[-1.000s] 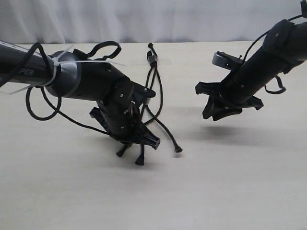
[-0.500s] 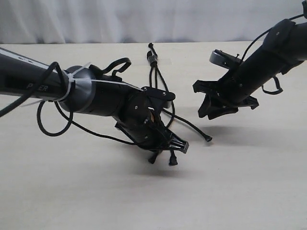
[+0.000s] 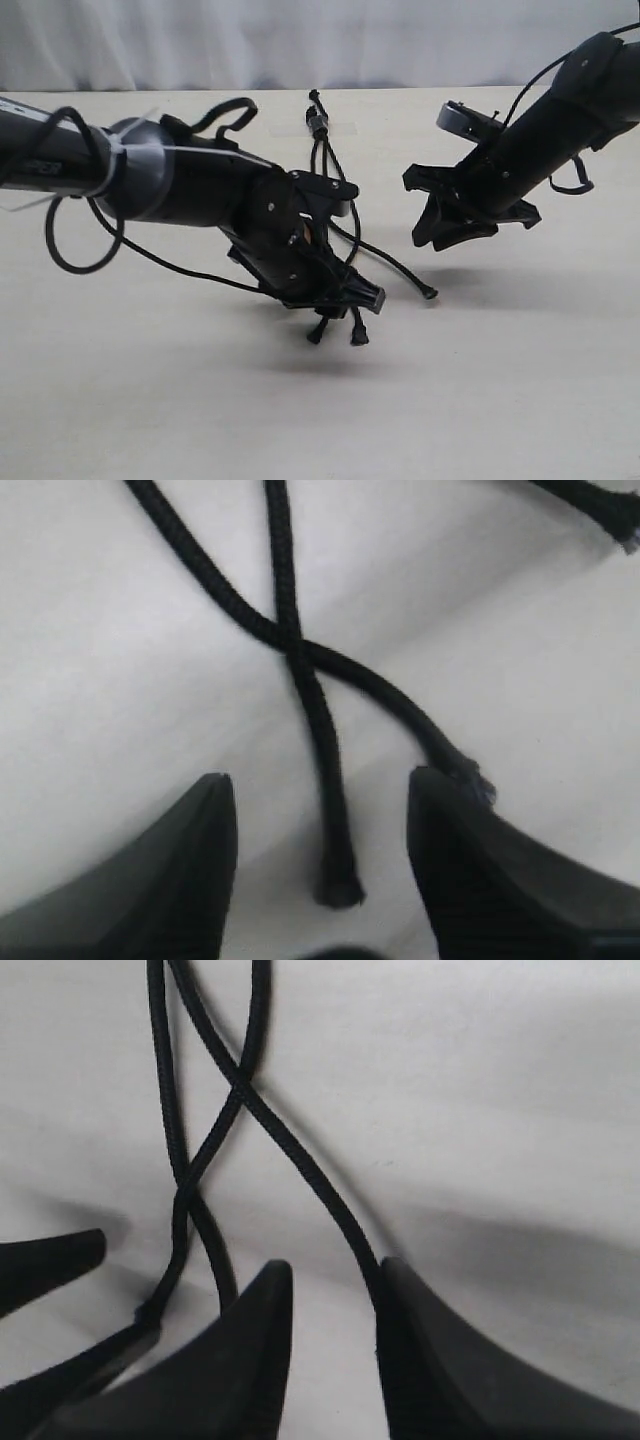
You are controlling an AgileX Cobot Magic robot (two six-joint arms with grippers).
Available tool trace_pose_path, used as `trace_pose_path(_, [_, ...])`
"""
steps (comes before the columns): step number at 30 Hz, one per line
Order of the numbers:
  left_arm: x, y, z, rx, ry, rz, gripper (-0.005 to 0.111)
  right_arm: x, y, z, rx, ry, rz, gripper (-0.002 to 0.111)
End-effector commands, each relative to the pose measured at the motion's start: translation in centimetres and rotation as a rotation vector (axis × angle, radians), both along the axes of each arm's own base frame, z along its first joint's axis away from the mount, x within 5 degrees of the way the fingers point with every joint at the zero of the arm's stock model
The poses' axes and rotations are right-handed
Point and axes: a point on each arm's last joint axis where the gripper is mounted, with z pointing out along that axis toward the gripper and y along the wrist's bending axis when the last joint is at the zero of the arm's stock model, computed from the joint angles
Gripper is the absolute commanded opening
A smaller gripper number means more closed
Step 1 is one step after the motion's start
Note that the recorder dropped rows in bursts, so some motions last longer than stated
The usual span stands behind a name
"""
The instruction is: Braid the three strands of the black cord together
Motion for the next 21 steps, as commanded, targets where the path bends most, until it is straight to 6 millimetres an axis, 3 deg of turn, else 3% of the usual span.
trace_pose_path(1, [0.6,3.1,3.1,0.056,-0.021,-0.002,0.050,-0.9,1.6,0.4,0.000,0.009,0.059,0.029])
trace_pose_path(8, [1.8,7.6,7.2,0.064,-0.093,0.085,0.050,-3.1,6.5,0.1,-0.133,-0.032,0.189,0.029])
trace_pose_path(14, [1.4,8.6,6.9,0.079,-0.064,0.103,0.050,-4.5,10.4,-0.4,-0.280,-0.132,0.237,0.029])
trace_pose_path(21, [0.1,9.2,4.8,0.089,-0.016,0.116,0.050,-5.1,12.2,-2.0,-0.304,-0.119,0.255,0.029])
